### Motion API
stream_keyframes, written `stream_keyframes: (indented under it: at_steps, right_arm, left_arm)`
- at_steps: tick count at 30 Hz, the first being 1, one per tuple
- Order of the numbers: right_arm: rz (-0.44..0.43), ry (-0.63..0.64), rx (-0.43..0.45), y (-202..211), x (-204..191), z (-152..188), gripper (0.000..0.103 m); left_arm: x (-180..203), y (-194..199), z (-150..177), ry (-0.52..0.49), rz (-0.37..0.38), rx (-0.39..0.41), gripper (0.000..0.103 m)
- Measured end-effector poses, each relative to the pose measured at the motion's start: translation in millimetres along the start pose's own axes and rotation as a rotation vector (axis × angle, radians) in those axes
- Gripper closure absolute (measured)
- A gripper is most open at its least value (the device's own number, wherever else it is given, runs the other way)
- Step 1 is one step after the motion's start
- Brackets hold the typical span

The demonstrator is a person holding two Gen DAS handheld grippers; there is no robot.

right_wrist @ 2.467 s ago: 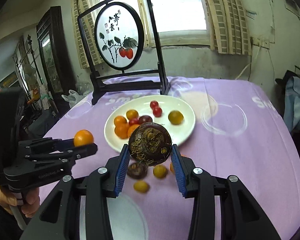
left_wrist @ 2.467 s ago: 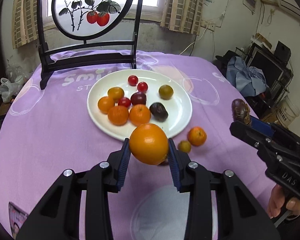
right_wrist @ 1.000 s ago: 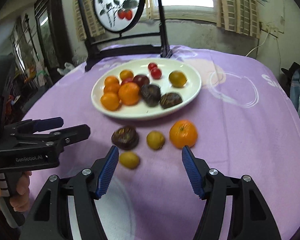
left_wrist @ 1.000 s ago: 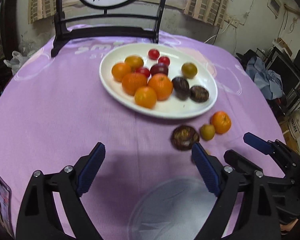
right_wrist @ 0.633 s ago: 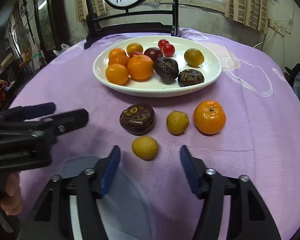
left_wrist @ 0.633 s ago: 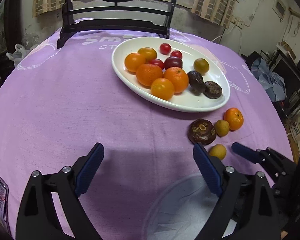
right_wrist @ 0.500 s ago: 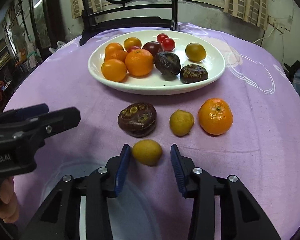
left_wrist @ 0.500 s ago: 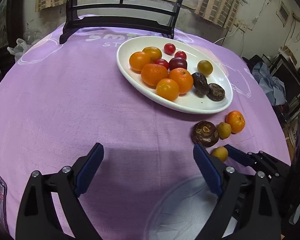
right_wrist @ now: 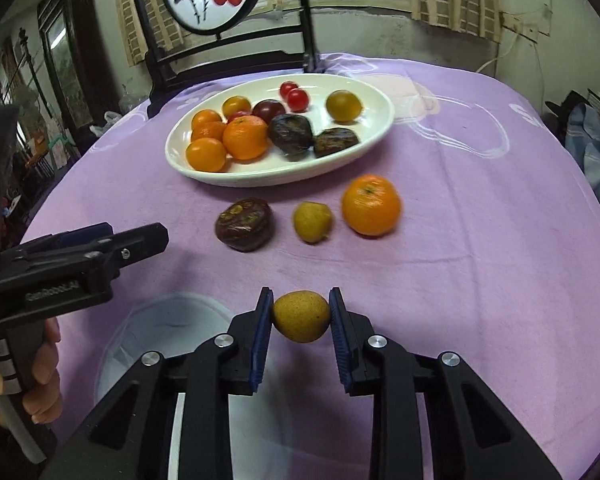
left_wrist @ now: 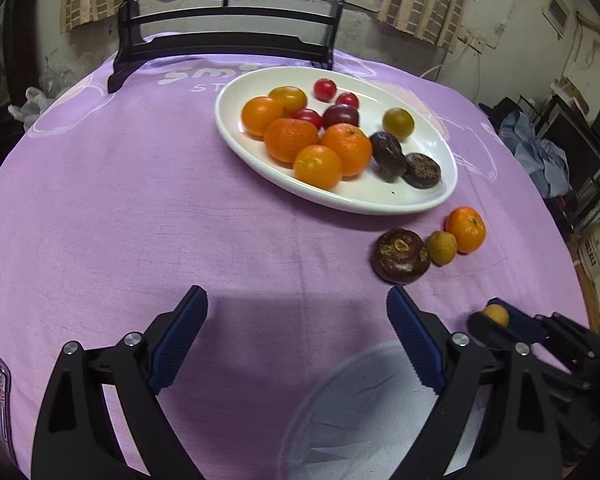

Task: Organize fruits
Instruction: 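Grasp a yellow-green plum with the right tool while the left tool grasps a dark brown fruit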

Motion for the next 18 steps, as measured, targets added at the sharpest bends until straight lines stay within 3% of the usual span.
stream_keyframes:
  at_steps: [8, 18]
  right_arm:
    - [-0.061, -0.123, 0.028, 13.1, 38.6, 7.2, 0.074]
    - [-0.078, -0.117, 0.026, 15.7, 42.2, 8.1, 0.074]
  left_arm:
    - [36.3, -18.1, 14.0, -0.081, 0.038, -0.05, 0.014]
    - [58.3, -42.2, -5.8, -0.162, -0.064, -0.044, 0.027]
Point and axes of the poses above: each gripper's, at about its wrist camera, not at the fingertips, and y roughly against the way its jaws point, x to its right, z to its underside, the point moved 8 cm from there along -y, roughly the way its jaws point, and after that the axes turned 10 degrees about -x, right-handed, at the moved point
